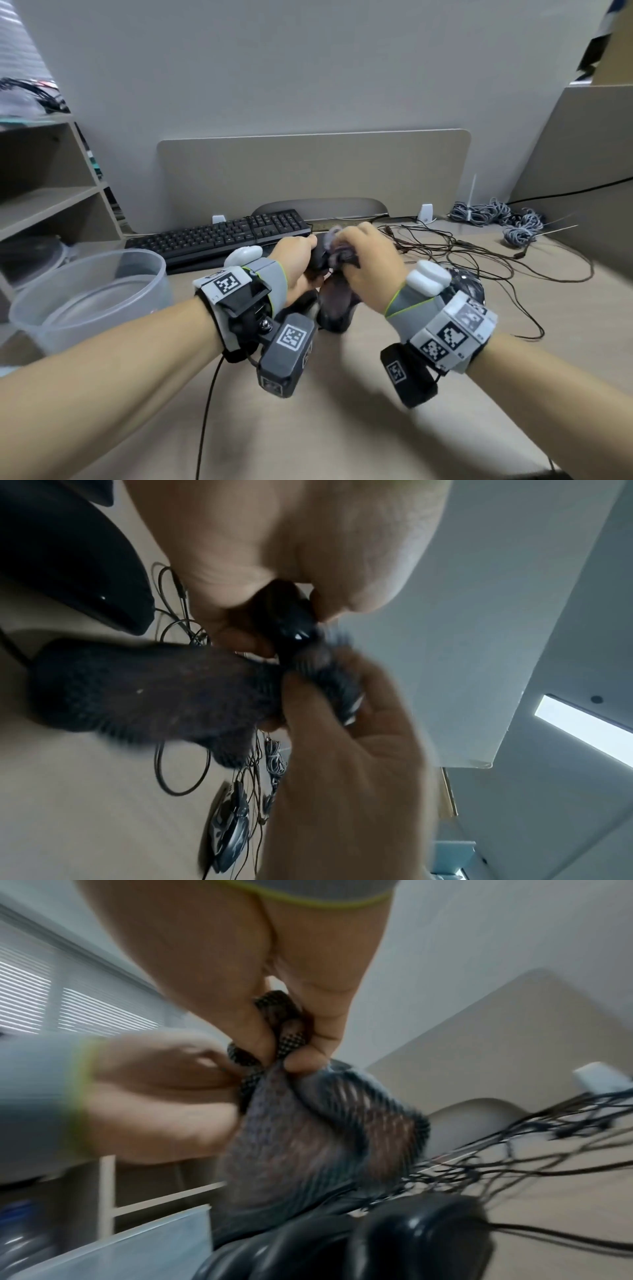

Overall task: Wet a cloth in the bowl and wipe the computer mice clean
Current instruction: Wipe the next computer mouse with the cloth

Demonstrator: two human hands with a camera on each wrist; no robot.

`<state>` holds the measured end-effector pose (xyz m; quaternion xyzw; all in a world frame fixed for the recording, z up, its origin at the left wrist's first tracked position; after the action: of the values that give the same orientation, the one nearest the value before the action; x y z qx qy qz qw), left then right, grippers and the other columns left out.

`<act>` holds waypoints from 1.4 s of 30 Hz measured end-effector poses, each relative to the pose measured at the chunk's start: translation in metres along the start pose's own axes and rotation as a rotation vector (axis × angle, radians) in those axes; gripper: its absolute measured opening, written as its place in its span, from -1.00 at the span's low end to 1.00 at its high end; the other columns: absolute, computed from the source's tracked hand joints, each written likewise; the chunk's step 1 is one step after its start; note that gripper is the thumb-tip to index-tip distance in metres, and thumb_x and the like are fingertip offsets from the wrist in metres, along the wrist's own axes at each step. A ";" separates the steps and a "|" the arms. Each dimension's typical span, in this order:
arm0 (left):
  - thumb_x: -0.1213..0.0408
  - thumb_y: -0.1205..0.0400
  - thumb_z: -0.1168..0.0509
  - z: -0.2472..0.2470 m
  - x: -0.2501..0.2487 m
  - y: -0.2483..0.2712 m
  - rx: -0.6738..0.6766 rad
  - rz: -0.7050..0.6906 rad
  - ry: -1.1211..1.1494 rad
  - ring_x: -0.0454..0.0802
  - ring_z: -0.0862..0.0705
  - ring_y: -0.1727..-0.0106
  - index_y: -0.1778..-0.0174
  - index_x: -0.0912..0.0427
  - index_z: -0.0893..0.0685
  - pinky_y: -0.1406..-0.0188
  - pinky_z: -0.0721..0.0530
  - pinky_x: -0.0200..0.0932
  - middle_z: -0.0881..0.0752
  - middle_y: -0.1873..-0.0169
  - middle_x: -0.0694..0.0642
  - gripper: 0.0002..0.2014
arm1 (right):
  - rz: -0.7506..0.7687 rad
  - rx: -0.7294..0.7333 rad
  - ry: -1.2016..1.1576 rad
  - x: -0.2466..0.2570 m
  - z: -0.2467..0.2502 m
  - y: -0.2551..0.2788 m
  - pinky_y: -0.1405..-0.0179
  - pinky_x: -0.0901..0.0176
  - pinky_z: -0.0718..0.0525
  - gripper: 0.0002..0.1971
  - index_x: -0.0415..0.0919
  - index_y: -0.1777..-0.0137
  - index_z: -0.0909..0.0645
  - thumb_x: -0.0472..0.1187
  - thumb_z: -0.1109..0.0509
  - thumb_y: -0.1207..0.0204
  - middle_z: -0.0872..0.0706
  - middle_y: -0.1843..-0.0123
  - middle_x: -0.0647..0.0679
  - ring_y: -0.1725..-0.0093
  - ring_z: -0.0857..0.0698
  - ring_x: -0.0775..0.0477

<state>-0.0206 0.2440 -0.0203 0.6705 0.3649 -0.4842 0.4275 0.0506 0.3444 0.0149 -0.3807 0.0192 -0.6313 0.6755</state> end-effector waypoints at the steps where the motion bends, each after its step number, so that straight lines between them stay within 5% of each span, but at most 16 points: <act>1: 0.36 -0.75 -0.06 0.001 0.000 -0.002 -0.004 0.009 -0.005 0.06 -0.59 0.33 0.16 0.19 -0.59 0.30 -0.53 -0.13 -0.63 0.35 0.16 -0.76 | 0.078 0.034 -0.030 0.014 -0.005 0.005 0.05 0.05 -0.49 -0.63 -0.21 -0.07 -0.65 -0.46 -0.28 -0.27 -0.56 0.01 -0.26 0.03 -0.59 -0.28; 3: 0.42 -0.72 -0.06 0.001 0.001 -0.003 -0.005 0.037 0.006 0.01 -0.61 0.35 0.22 0.16 -0.60 0.34 -0.54 -0.21 -0.65 0.40 0.11 -0.72 | 0.148 0.060 -0.056 0.021 -0.007 0.009 0.09 0.00 -0.56 -0.59 -0.21 -0.10 -0.67 -0.43 -0.22 -0.27 -0.56 0.04 -0.28 0.07 -0.59 -0.28; 7: 0.33 -0.70 -0.11 0.001 0.005 0.001 -0.033 0.080 0.031 0.12 -0.65 0.15 -0.08 0.16 -0.65 0.19 -0.56 -0.08 -0.69 0.11 0.24 -0.80 | 0.091 0.000 -0.036 0.006 -0.003 0.002 0.13 0.00 -0.59 -0.59 -0.15 -0.11 -0.71 -0.30 -0.14 -0.36 -0.56 0.04 -0.26 0.07 -0.61 -0.28; 9: 0.39 -0.69 -0.08 0.001 0.006 -0.001 -0.036 0.094 0.071 0.07 -0.61 0.29 0.05 0.15 -0.64 0.31 -0.52 -0.19 -0.65 0.26 0.19 -0.78 | 0.142 0.046 -0.023 0.013 -0.008 0.007 0.16 -0.05 -0.62 -0.56 -0.09 -0.13 -0.70 -0.18 -0.06 -0.39 -0.53 0.04 -0.24 0.10 -0.58 -0.25; 12: 0.35 -0.72 -0.07 0.008 0.006 -0.003 -0.072 0.115 0.068 0.04 -0.58 0.45 0.06 0.20 -0.58 0.52 -0.55 -0.24 -0.63 0.38 0.16 -0.82 | 0.203 0.079 -0.017 0.015 -0.009 0.015 0.17 -0.11 -0.65 -0.53 -0.04 -0.14 -0.70 -0.31 -0.09 -0.36 -0.54 0.01 -0.24 0.10 -0.58 -0.22; 16: 0.32 -0.73 -0.07 0.009 -0.003 0.000 -0.081 0.077 0.065 0.02 -0.52 0.66 0.16 0.32 -0.52 0.61 -0.50 -0.30 -0.55 0.66 0.16 -0.78 | 0.264 0.127 -0.008 0.026 -0.018 0.023 0.25 0.07 -0.59 -0.49 -0.08 -0.01 -0.76 -0.11 0.01 -0.29 -0.60 0.03 -0.28 0.15 -0.62 -0.21; 20: 0.30 -0.71 -0.07 0.010 -0.014 0.004 -0.052 0.067 0.111 0.12 -0.62 0.39 -0.12 0.28 -0.55 0.43 -0.57 -0.14 -0.67 0.26 0.27 -0.79 | 0.067 -0.001 -0.081 -0.006 0.001 0.002 0.10 0.15 -0.54 -0.63 -0.19 0.09 -0.74 -0.37 -0.16 -0.22 -0.64 0.06 -0.18 0.05 -0.65 -0.21; 23: 0.31 -0.70 -0.05 0.013 -0.010 0.007 -0.027 0.088 0.088 0.12 -0.59 0.40 -0.08 0.27 -0.53 0.41 -0.53 -0.14 -0.64 0.29 0.25 -0.81 | -0.051 -0.023 -0.066 -0.026 0.008 -0.010 0.04 0.20 -0.45 -0.64 -0.20 0.07 -0.69 -0.53 -0.27 -0.20 -0.68 0.06 -0.13 -0.02 -0.64 -0.18; 28: 0.36 -0.66 -0.02 0.008 -0.005 0.010 0.005 0.073 0.037 0.12 -0.61 0.40 -0.10 0.30 -0.54 0.44 -0.55 -0.17 -0.64 0.31 0.23 -0.77 | -0.120 -0.115 -0.142 -0.032 0.012 -0.016 0.08 0.20 -0.52 -0.78 -0.18 0.08 -0.60 -0.44 -0.36 -0.32 -0.65 0.15 0.01 0.11 -0.61 -0.04; 31: 0.11 -0.73 -0.04 0.006 -0.004 0.006 0.011 0.063 -0.008 0.12 -0.68 0.32 -0.02 0.18 -0.63 0.33 -0.63 -0.10 -0.70 0.21 0.20 -0.70 | -0.018 -0.086 -0.140 -0.008 0.008 -0.006 0.12 0.39 -0.46 -0.72 -0.18 0.07 -0.61 -0.48 -0.33 -0.26 -0.65 0.13 -0.01 0.14 -0.55 0.07; 34: -0.27 -0.63 -0.16 0.007 -0.005 0.002 0.029 0.034 -0.110 0.05 -0.72 0.29 0.05 0.08 -0.70 0.36 -0.68 -0.14 -0.74 0.22 0.10 -0.53 | 0.095 -0.019 -0.128 0.009 -0.001 0.003 0.06 0.10 -0.51 -0.66 -0.20 0.06 -0.61 -0.50 -0.31 -0.19 -0.64 0.09 -0.15 0.07 -0.59 -0.15; 38: -0.19 -0.58 -0.34 0.007 -0.003 0.003 0.039 -0.045 -0.209 -0.01 -0.46 0.46 0.15 0.15 -0.67 0.50 -0.42 -0.23 -0.56 0.37 0.11 -0.59 | 0.075 -0.047 -0.126 0.001 0.006 -0.002 0.20 0.47 -0.41 -0.64 -0.14 0.12 -0.66 -0.54 -0.31 -0.18 -0.60 0.16 -0.05 0.16 -0.55 0.00; 42: -0.16 -0.57 -0.36 0.005 0.002 0.004 0.080 -0.022 -0.164 -0.03 -0.46 0.52 0.04 0.24 -0.65 0.61 -0.39 -0.30 -0.62 0.38 0.18 -0.55 | -0.118 -0.132 -0.083 -0.032 0.020 -0.020 0.01 0.07 -0.54 -0.76 -0.20 0.05 -0.63 -0.42 -0.35 -0.29 -0.72 0.06 -0.20 0.00 -0.65 -0.24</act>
<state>-0.0176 0.2379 -0.0225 0.6411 0.3167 -0.5562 0.4234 0.0374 0.3834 0.0257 -0.4508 0.0102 -0.6510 0.6106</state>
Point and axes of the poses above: each hand's wrist, its own y-axis away from the middle knuckle, its own z-axis out of the back of the hand, x = y × z, the point moved 6 cm from there along -y, towards the middle knuckle
